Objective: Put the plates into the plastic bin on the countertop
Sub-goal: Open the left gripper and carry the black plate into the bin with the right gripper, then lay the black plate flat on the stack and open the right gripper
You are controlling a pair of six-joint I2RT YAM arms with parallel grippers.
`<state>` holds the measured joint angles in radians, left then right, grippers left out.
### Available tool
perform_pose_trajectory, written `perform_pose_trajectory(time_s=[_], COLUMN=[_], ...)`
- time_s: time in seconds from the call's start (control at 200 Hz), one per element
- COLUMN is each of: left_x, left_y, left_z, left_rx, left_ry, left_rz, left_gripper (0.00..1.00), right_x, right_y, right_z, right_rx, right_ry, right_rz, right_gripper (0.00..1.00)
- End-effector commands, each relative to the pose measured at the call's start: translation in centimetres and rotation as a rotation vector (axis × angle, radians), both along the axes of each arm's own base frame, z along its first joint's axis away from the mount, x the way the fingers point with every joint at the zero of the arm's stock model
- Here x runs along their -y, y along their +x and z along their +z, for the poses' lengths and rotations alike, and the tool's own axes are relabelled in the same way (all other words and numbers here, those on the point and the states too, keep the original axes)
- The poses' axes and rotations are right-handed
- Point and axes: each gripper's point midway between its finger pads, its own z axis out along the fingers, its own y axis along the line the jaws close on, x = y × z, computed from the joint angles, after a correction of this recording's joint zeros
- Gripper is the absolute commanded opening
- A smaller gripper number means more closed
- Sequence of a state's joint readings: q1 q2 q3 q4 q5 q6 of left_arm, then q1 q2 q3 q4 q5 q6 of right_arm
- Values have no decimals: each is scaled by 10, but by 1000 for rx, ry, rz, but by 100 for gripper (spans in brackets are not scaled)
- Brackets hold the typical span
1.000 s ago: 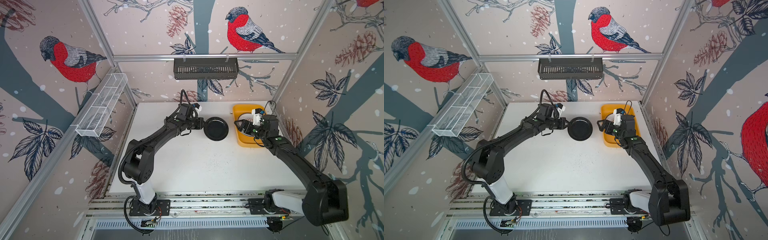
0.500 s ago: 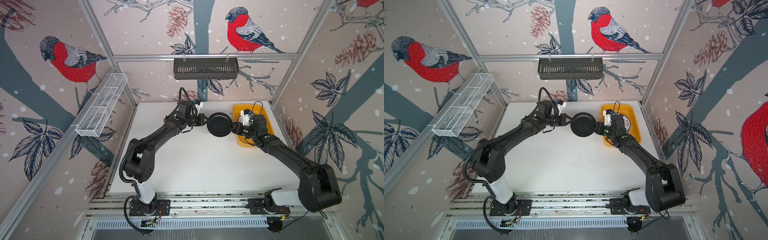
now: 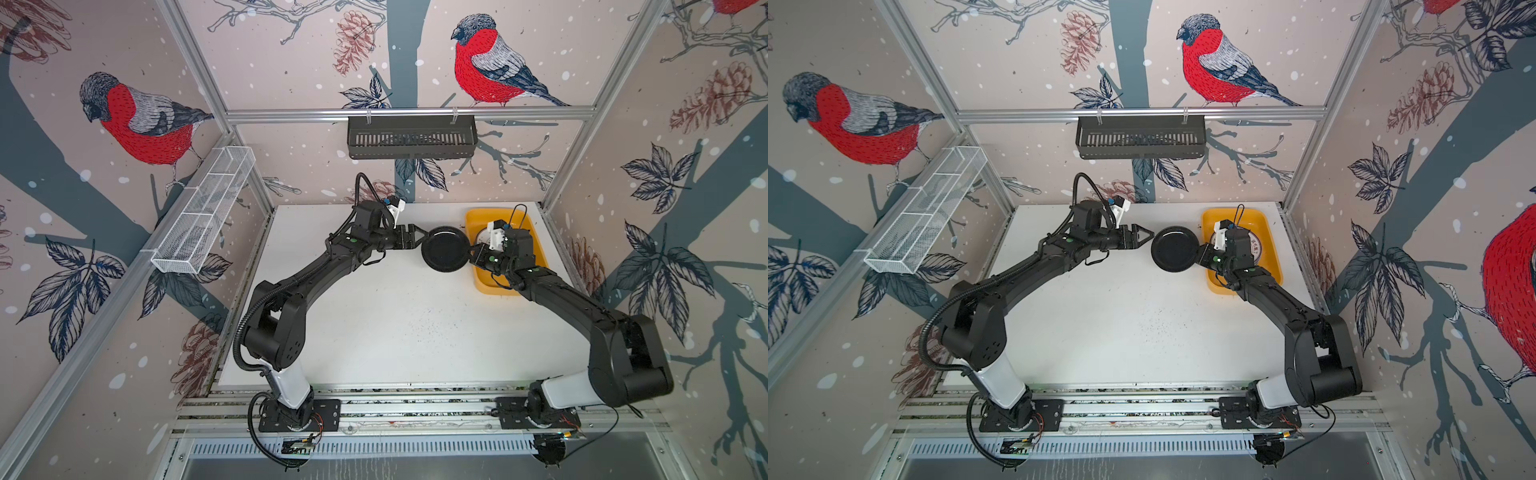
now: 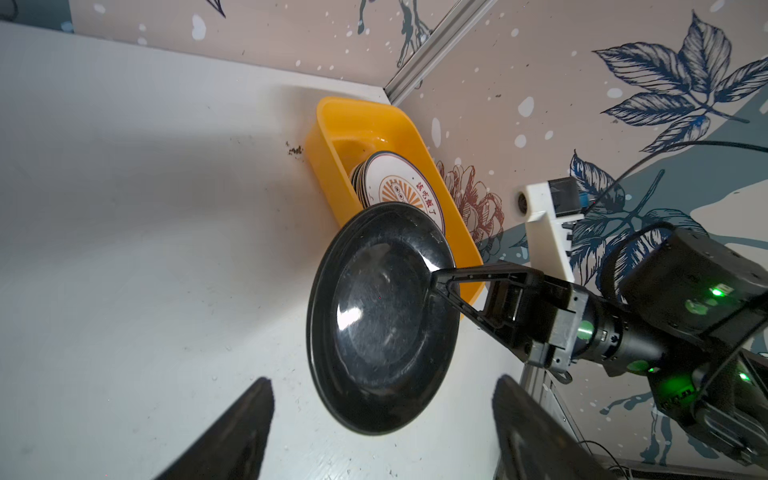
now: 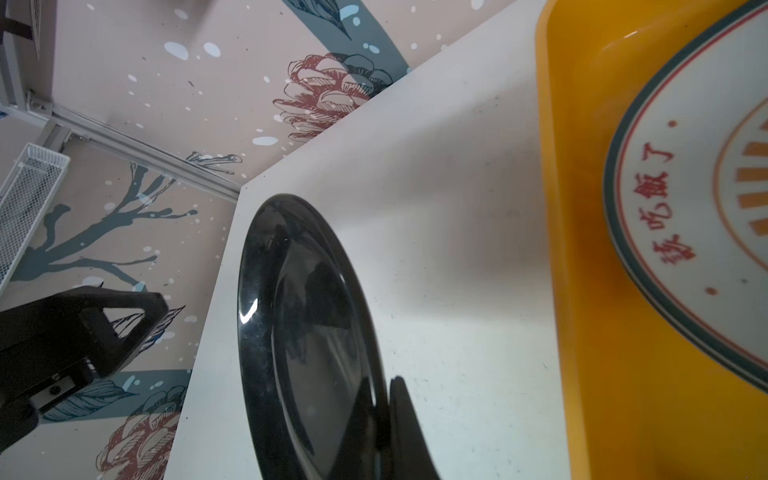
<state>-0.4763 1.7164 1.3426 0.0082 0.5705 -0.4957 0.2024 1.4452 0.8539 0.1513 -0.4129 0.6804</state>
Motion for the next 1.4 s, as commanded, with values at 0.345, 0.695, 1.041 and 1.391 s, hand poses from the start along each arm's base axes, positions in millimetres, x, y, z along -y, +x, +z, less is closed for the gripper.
perform_pose_trajectory(time_s=[0.345,0.695,1.041,1.391], left_x=[28,60,54,34], left_y=[-43,-63,-59,-57], left_z=[15,7,9,17], left_rx=[354,399,408,426], left_ry=[65,41,75,117], left_rz=[-41,-98,-64,15], left_gripper=[92,96,96,96], right_x=[144,193,200,198], right_y=[31,52,60,52], right_z=[-14,-57,-73,-69], right_rx=[-8,-109,-167,-186], right_ry=[110,100,69,29], right_rz=[-421,-563,-579,-559], right_gripper=[2,2,14,63])
